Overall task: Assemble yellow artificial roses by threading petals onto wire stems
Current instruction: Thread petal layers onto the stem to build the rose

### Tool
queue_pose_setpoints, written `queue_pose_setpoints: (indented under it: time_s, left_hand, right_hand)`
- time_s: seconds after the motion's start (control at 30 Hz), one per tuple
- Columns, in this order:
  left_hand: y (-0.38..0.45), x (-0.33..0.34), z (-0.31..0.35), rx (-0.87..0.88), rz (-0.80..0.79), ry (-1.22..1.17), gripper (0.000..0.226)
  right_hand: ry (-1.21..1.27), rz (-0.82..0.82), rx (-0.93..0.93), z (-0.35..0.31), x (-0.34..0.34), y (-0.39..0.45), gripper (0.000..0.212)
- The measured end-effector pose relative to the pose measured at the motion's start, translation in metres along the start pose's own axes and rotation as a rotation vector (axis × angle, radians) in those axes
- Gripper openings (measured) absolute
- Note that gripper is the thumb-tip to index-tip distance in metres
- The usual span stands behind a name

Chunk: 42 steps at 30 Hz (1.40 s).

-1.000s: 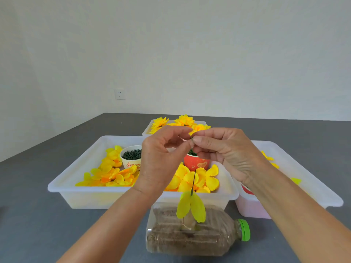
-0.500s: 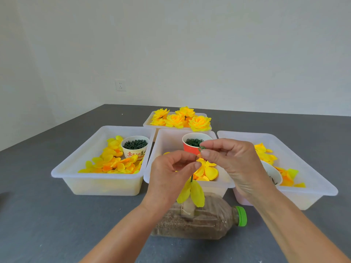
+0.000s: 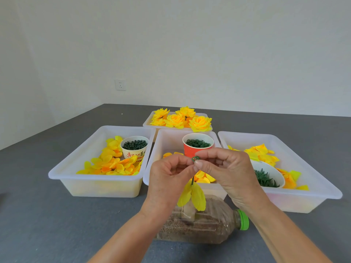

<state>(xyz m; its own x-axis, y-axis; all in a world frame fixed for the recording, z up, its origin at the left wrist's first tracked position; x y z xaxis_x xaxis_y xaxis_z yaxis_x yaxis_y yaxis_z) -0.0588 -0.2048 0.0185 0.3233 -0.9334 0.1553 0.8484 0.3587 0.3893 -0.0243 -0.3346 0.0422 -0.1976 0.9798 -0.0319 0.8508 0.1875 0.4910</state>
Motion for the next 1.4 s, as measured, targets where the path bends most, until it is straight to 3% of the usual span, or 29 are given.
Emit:
queue_pose_setpoints:
  time_s: [0.37, 0.87, 1.4]
  left_hand:
    - [-0.001, -0.001, -0.004, -0.007, 0.010, -0.011, 0.010]
    - [-0.003, 0.000, -0.005, -0.012, 0.000, -0.051, 0.011]
    - [-0.008, -0.004, -0.010, -0.082, 0.044, -0.066, 0.015]
  right_hand:
    - [-0.114, -0.053, -0.045, -0.004, 0.000, 0.001, 0.032]
    - [-0.211, -0.094, 0.042, -0.010, -0.001, 0.004, 0.018]
    - [-0.226, -0.100, 0.064, -0.003, 0.001, 0.000, 0.019]
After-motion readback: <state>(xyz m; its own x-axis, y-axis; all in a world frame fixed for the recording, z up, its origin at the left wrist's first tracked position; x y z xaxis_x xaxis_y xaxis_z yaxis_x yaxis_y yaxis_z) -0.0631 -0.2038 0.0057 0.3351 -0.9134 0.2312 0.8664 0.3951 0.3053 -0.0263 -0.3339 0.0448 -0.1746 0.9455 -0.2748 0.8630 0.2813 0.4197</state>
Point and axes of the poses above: each hand's wrist, its own y-axis towards the middle knuckle, its own x-axis out of the palm, z = x × y, the point moved 4 cm from there along y, towards the middle knuckle, and after that the axes turned 6 degrees about z, right-handed, at the moved point
